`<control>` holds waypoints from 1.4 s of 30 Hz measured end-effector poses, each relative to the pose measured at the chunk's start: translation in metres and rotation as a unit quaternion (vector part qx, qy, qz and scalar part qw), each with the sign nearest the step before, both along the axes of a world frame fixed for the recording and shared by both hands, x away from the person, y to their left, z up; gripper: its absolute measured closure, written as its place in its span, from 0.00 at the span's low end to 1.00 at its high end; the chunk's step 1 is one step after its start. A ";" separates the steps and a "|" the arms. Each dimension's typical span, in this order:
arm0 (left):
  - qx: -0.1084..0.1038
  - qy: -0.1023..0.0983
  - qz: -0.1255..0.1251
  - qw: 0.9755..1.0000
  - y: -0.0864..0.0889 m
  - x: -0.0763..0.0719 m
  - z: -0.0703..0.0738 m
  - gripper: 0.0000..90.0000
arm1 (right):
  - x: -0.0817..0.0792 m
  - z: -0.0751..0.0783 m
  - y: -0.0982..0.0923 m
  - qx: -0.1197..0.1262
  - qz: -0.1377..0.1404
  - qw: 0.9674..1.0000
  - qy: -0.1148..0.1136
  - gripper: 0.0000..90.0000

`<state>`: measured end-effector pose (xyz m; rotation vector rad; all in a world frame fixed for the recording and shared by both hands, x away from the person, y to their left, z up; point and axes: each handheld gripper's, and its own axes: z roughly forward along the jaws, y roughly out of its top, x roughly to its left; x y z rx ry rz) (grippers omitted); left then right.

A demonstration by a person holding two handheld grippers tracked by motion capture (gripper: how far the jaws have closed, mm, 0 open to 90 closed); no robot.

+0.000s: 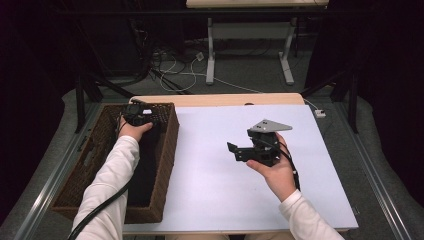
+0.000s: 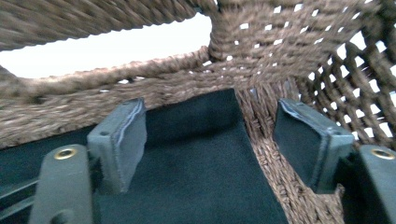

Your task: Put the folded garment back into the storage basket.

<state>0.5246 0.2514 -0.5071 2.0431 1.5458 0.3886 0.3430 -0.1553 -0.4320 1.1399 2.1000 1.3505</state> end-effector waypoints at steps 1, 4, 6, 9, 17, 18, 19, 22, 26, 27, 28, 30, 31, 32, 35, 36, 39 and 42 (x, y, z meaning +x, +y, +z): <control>0.003 0.001 -0.002 1.000 -0.002 0.001 -0.002 0.32 | 0.000 0.000 -0.002 0.002 -0.002 1.000 0.000 0.19; 0.002 0.009 -0.002 1.000 -0.006 0.005 -0.009 0.34 | 0.001 0.000 -0.006 0.005 -0.007 1.000 -0.001 0.19; 0.002 0.018 0.005 1.000 -0.008 0.007 -0.015 0.37 | 0.001 -0.001 -0.009 0.010 -0.010 1.000 0.002 0.19; 0.012 0.027 0.006 1.000 -0.009 0.009 -0.019 0.40 | 0.001 -0.001 -0.011 0.013 -0.011 1.000 0.004 0.19; 0.055 0.030 0.002 0.998 -0.015 0.009 -0.026 0.46 | 0.002 -0.002 -0.014 0.015 -0.014 1.000 0.003 0.19; 0.062 0.026 -0.003 0.998 -0.015 0.008 -0.026 0.49 | 0.002 -0.002 -0.013 0.015 -0.014 1.000 0.007 0.19; 0.068 0.024 -0.005 0.997 -0.014 0.008 -0.027 0.52 | 0.002 -0.003 -0.013 0.018 -0.015 1.000 0.004 0.19; 0.079 0.022 -0.009 0.997 -0.011 0.006 -0.026 0.62 | 0.002 -0.003 -0.012 0.014 -0.012 1.000 0.004 0.19; 0.072 0.031 -0.008 0.997 -0.008 0.006 -0.024 0.80 | 0.002 -0.004 -0.010 0.013 -0.013 1.000 0.009 0.19; 0.067 0.037 -0.006 0.997 -0.006 0.005 -0.023 0.84 | 0.003 -0.006 -0.009 0.012 -0.014 1.000 0.007 0.19; 0.067 0.037 -0.006 0.997 -0.006 0.005 -0.023 0.87 | 0.003 -0.006 -0.009 0.012 -0.014 1.000 0.007 0.19; 0.072 0.036 -0.005 0.997 -0.007 0.005 -0.022 0.90 | 0.003 -0.006 -0.009 0.011 -0.013 1.000 0.012 0.19; 0.072 0.036 -0.005 0.997 -0.007 0.005 -0.022 0.90 | 0.003 -0.006 -0.009 0.012 -0.013 1.000 0.012 0.19; 0.073 0.038 -0.006 0.997 -0.008 0.005 -0.021 0.91 | 0.003 -0.006 -0.009 0.010 -0.014 1.000 0.011 0.19; 0.063 0.035 -0.012 0.997 -0.009 0.003 -0.020 0.92 | 0.004 -0.006 -0.010 0.013 -0.016 1.000 0.011 0.20; 0.063 0.035 -0.012 0.997 -0.009 0.003 -0.020 0.92 | 0.004 -0.006 -0.011 0.014 -0.016 1.000 0.012 0.20; 0.050 0.031 -0.021 0.998 -0.013 0.002 -0.018 0.92 | 0.004 -0.006 -0.011 0.013 -0.017 1.000 0.011 0.20; 0.046 0.027 -0.032 0.998 -0.024 0.002 -0.014 0.92 | 0.006 -0.007 -0.011 0.016 -0.019 1.000 0.012 0.20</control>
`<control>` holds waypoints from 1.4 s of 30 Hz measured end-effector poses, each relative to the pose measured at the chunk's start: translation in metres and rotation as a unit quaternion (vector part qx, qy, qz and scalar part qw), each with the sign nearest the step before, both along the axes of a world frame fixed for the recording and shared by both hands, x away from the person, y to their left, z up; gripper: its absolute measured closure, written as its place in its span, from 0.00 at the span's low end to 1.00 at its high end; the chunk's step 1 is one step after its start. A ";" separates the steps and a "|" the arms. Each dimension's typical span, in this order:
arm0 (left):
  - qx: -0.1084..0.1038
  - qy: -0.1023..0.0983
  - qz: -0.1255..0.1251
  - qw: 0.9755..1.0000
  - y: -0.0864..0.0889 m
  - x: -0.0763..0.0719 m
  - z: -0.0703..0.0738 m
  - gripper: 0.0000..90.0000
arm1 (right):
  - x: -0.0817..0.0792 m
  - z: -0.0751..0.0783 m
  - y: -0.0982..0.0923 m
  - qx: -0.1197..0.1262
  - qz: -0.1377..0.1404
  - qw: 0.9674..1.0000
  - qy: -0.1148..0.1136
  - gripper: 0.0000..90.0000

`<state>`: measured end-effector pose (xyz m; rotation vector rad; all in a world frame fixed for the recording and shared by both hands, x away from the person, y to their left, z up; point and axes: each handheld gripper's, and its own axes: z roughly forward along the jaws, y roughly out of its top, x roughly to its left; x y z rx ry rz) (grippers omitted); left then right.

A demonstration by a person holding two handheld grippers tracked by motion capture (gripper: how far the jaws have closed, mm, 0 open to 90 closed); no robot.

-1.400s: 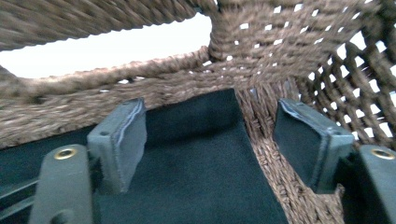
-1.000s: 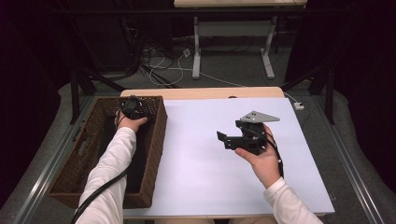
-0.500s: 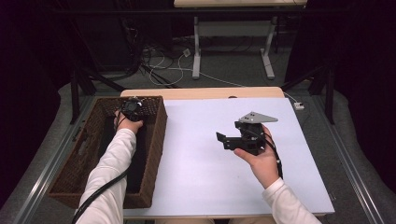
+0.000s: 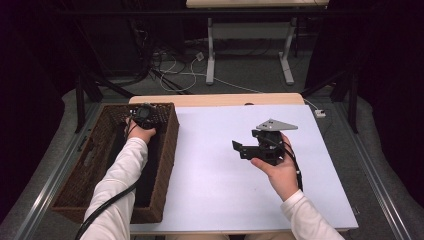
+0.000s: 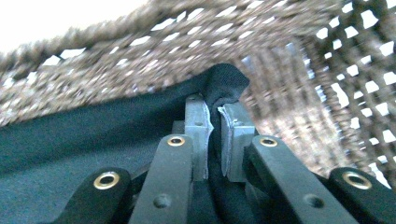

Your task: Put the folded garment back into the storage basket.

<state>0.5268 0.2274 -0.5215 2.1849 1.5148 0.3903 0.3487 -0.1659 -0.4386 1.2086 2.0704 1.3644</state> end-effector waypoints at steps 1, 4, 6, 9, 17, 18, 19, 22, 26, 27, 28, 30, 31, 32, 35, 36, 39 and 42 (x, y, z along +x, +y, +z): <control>-0.001 -0.003 -0.001 1.000 -0.003 0.000 0.001 0.92 | 0.000 0.000 0.000 -0.002 0.001 1.000 0.000 0.20; -0.001 -0.004 -0.014 1.000 -0.012 0.000 0.001 0.92 | 0.000 -0.001 0.003 -0.002 0.005 1.000 0.002 0.20; -0.003 -0.005 -0.013 1.000 -0.013 0.000 0.000 0.92 | 0.000 -0.001 0.003 -0.002 0.004 1.000 0.001 0.20; -0.019 -0.005 -0.007 1.000 -0.008 0.001 -0.003 0.91 | 0.001 -0.001 0.003 0.001 0.003 1.000 0.002 0.20; -0.087 -0.009 -0.004 0.996 -0.008 0.003 0.002 0.66 | 0.002 0.000 -0.002 0.003 -0.001 1.000 0.002 0.20; -0.099 -0.008 -0.006 0.995 -0.009 0.004 0.003 0.61 | 0.002 0.000 -0.003 0.003 -0.002 1.000 0.002 0.20; -0.107 -0.008 -0.007 0.994 -0.009 0.004 0.004 0.58 | 0.001 0.001 -0.004 0.004 -0.002 1.000 0.003 0.20; -0.109 -0.007 -0.010 0.994 -0.011 0.003 0.009 0.54 | 0.001 0.002 -0.006 0.006 -0.005 1.000 0.000 0.20; -0.078 -0.021 -0.014 0.997 -0.010 0.000 0.016 0.47 | 0.000 0.004 -0.010 0.006 -0.005 1.000 -0.002 0.20; -0.063 -0.034 -0.013 0.997 -0.009 -0.001 0.017 0.45 | 0.000 0.004 -0.011 0.009 -0.005 1.000 0.001 0.20; -0.048 -0.040 -0.015 0.998 -0.007 -0.002 0.019 0.44 | 0.000 0.004 -0.012 0.011 -0.005 1.000 0.000 0.20; -0.036 -0.043 -0.008 0.998 -0.003 -0.005 0.022 0.42 | 0.001 0.005 -0.015 0.013 -0.004 1.000 0.002 0.20; -0.037 -0.048 -0.003 0.998 0.000 -0.006 0.024 0.42 | 0.001 0.005 -0.016 0.013 -0.005 1.000 0.000 0.20; -0.040 -0.049 0.001 0.998 0.002 -0.007 0.025 0.42 | 0.001 0.005 -0.017 0.012 -0.006 1.000 -0.002 0.20; -0.042 -0.053 -0.001 0.998 0.008 -0.009 0.030 0.42 | 0.001 0.005 -0.020 0.008 -0.006 1.000 -0.003 0.20; -0.047 -0.063 -0.001 0.997 0.013 -0.012 0.034 0.42 | 0.002 0.005 -0.022 0.007 -0.004 1.000 -0.004 0.20; -0.056 -0.072 -0.007 0.996 0.018 -0.016 0.039 0.44 | 0.002 0.004 -0.023 0.006 -0.004 1.000 0.000 0.20; -0.078 -0.066 0.002 0.995 0.026 -0.022 0.045 0.40 | 0.003 0.004 -0.026 0.003 -0.002 1.000 0.000 0.18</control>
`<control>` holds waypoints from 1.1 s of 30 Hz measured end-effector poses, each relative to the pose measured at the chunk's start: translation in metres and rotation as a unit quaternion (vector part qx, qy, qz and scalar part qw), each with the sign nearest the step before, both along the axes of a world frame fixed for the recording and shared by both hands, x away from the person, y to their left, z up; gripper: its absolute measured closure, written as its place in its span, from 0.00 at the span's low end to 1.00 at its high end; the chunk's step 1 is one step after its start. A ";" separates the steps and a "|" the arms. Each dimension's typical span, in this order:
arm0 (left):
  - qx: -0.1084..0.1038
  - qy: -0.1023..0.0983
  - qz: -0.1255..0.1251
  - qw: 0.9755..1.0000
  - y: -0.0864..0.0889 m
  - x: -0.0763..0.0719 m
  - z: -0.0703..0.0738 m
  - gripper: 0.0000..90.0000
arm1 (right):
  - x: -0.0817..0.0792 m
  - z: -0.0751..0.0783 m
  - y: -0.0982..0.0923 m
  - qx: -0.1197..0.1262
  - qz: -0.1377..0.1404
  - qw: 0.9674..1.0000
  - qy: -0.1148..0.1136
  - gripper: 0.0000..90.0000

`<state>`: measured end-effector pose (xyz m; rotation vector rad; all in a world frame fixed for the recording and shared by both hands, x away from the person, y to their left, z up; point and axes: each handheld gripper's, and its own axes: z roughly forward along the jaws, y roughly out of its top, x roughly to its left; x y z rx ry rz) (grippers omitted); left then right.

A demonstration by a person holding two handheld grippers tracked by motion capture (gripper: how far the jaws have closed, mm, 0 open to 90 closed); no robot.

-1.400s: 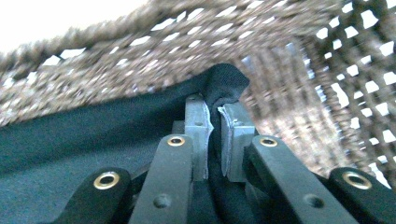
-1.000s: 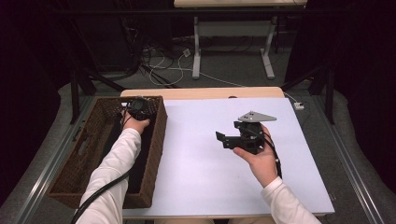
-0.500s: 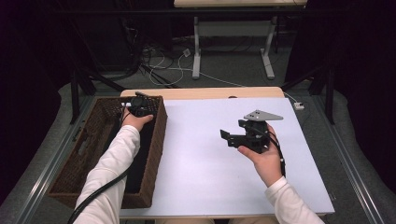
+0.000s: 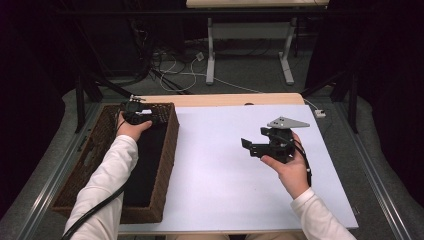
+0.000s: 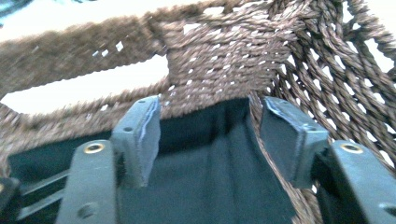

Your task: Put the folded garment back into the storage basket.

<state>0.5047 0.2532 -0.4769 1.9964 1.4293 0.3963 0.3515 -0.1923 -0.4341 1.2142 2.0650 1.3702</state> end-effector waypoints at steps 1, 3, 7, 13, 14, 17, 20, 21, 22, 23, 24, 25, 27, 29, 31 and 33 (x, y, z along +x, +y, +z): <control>-0.014 0.003 0.004 1.000 0.004 -0.005 0.004 0.34 | 0.001 0.000 -0.002 -0.002 0.000 1.000 -0.004 0.18; -0.010 0.004 -0.002 1.000 0.007 -0.007 0.006 0.32 | 0.001 0.000 -0.004 -0.003 0.001 1.000 -0.006 0.17; -0.019 -0.019 0.008 1.000 0.014 -0.017 0.018 0.27 | -0.001 0.003 -0.009 -0.006 0.006 1.000 -0.010 0.15; -0.050 -0.032 0.011 0.998 0.013 -0.036 0.037 0.17 | 0.002 0.005 -0.019 -0.014 0.010 1.000 -0.007 0.07; -0.056 -0.030 0.010 0.998 0.013 -0.038 0.040 0.17 | 0.002 0.006 -0.021 -0.015 0.008 1.000 -0.008 0.05; -0.055 -0.043 0.007 0.998 0.008 -0.045 0.047 0.17 | 0.003 0.006 -0.026 -0.017 0.004 1.000 -0.008 0.00; -0.049 -0.041 -0.009 0.998 0.003 -0.049 0.050 0.12 | 0.002 0.006 -0.032 -0.010 0.000 1.000 -0.006 0.00; -0.049 -0.041 -0.009 0.998 0.003 -0.049 0.050 0.09 | 0.002 0.006 -0.034 -0.011 -0.003 1.000 -0.004 0.00; -0.043 -0.047 -0.019 0.998 -0.004 -0.051 0.049 0.06 | 0.003 0.006 -0.036 -0.011 -0.008 1.000 -0.001 0.00; -0.043 -0.047 -0.019 0.998 -0.004 -0.051 0.049 0.03 | 0.004 0.005 -0.037 -0.017 -0.009 1.000 0.000 0.00; -0.039 -0.043 -0.032 0.998 -0.006 -0.052 0.049 0.03 | 0.004 0.005 -0.037 -0.017 -0.009 1.000 0.000 0.00; -0.037 -0.045 -0.036 0.998 -0.010 -0.052 0.049 0.01 | 0.005 0.005 -0.041 -0.020 -0.010 1.000 0.003 0.00; -0.037 -0.044 -0.043 0.997 -0.015 -0.054 0.050 0.00 | 0.005 0.005 -0.044 -0.019 -0.018 1.000 0.001 0.00; -0.047 -0.048 -0.048 0.997 -0.023 -0.055 0.052 0.00 | 0.004 0.006 -0.047 -0.019 -0.021 1.000 -0.001 0.00; -0.055 -0.047 -0.055 0.996 -0.027 -0.057 0.052 0.00 | 0.003 0.006 -0.050 -0.020 -0.023 1.000 -0.003 0.00; -0.053 -0.048 -0.059 0.996 -0.029 -0.057 0.052 0.00 | 0.002 0.006 -0.053 -0.020 -0.024 1.000 -0.004 0.00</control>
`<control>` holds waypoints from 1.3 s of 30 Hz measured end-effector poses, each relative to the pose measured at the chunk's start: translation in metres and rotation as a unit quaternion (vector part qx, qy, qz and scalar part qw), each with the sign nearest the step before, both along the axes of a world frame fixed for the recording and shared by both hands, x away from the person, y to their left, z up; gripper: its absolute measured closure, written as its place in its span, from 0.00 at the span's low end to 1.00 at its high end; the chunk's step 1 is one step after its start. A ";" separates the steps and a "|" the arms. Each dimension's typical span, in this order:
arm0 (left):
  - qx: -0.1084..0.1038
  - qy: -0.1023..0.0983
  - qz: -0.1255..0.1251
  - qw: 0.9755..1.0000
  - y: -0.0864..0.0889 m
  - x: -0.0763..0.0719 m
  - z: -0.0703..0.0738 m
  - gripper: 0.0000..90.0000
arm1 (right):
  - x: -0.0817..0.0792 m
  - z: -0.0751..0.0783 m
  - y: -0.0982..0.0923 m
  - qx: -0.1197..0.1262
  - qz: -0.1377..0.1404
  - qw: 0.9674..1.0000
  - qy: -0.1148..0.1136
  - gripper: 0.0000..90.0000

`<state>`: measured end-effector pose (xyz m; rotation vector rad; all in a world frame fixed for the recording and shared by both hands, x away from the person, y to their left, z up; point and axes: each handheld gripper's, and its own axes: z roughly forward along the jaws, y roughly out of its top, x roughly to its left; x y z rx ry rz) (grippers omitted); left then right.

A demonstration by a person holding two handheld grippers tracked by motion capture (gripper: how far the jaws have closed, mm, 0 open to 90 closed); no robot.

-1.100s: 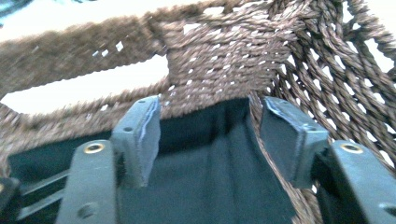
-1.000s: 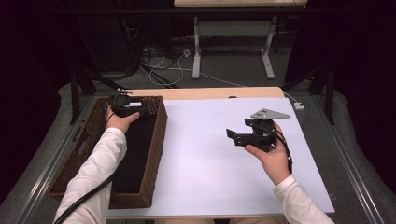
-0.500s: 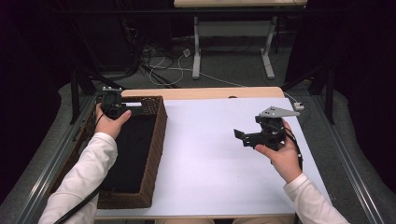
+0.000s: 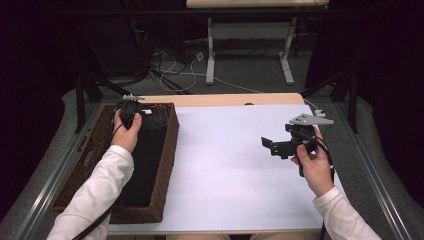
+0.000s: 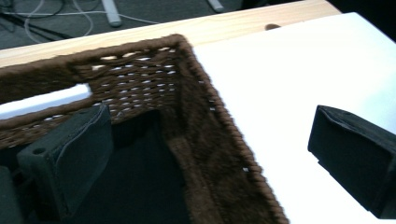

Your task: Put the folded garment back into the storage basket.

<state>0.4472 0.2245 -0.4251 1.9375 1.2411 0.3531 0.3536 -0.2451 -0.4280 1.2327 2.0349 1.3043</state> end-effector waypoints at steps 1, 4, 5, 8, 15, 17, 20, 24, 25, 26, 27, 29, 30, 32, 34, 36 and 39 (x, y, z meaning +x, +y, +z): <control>0.000 0.000 -0.005 1.000 -0.001 -0.001 0.000 0.00 | 0.000 0.000 0.000 0.000 0.000 1.000 0.000 0.00; -0.002 -0.004 -0.010 1.000 -0.005 -0.003 0.000 0.00 | -0.001 -0.001 -0.003 -0.007 -0.001 1.000 -0.002 0.00; -0.002 -0.006 -0.010 1.000 -0.006 -0.004 0.000 0.00 | -0.001 -0.001 -0.003 -0.007 -0.001 1.000 -0.002 0.00; -0.001 -0.010 -0.014 1.000 -0.009 -0.006 -0.002 0.00 | -0.001 -0.001 -0.004 -0.008 0.000 1.000 -0.002 0.00; -0.004 -0.008 -0.021 1.000 -0.016 -0.013 -0.001 0.00 | -0.001 -0.001 -0.005 -0.012 0.007 1.000 -0.004 0.00; -0.003 -0.009 -0.020 1.000 -0.019 -0.016 0.001 0.00 | -0.002 -0.001 -0.005 -0.015 0.012 1.000 -0.005 0.00; -0.007 -0.011 -0.025 1.000 -0.022 -0.020 0.003 0.00 | -0.002 0.000 -0.005 -0.016 0.016 1.000 -0.006 0.00; -0.007 -0.020 -0.032 0.999 -0.029 -0.029 0.007 0.00 | -0.002 0.004 -0.009 -0.017 0.023 1.000 -0.010 0.00; -0.007 -0.020 -0.032 0.999 -0.029 -0.029 0.007 0.00 | -0.002 0.004 -0.009 -0.017 0.024 1.000 -0.007 0.00; -0.007 -0.019 -0.033 0.999 -0.031 -0.031 0.008 0.00 | -0.003 0.005 -0.010 -0.016 0.023 1.000 -0.005 0.00; -0.007 -0.020 -0.034 0.999 -0.032 -0.033 0.008 0.00 | -0.003 0.005 -0.010 -0.016 0.023 1.000 -0.005 0.00; -0.011 -0.024 -0.034 0.999 -0.035 -0.038 0.010 0.00 | -0.004 0.006 -0.014 -0.020 0.023 1.000 0.000 0.00; -0.014 -0.026 -0.036 0.999 -0.037 -0.039 0.010 0.00 | -0.004 0.006 -0.014 -0.020 0.023 1.000 0.000 0.00; -0.016 -0.028 -0.039 0.999 -0.040 -0.043 0.011 0.00 | -0.006 0.006 -0.017 -0.015 0.021 1.000 -0.005 0.00; -0.010 -0.027 -0.050 0.998 -0.043 -0.047 0.011 0.00 | -0.008 0.007 -0.017 -0.014 0.023 1.000 -0.006 0.00; -0.007 -0.027 -0.061 0.998 -0.048 -0.050 0.010 0.00 | -0.009 0.007 -0.017 -0.017 0.024 1.000 -0.006 0.00; -0.011 -0.022 -0.075 0.997 -0.058 -0.056 0.008 0.00 | -0.011 0.007 -0.016 -0.018 0.025 0.999 -0.007 0.00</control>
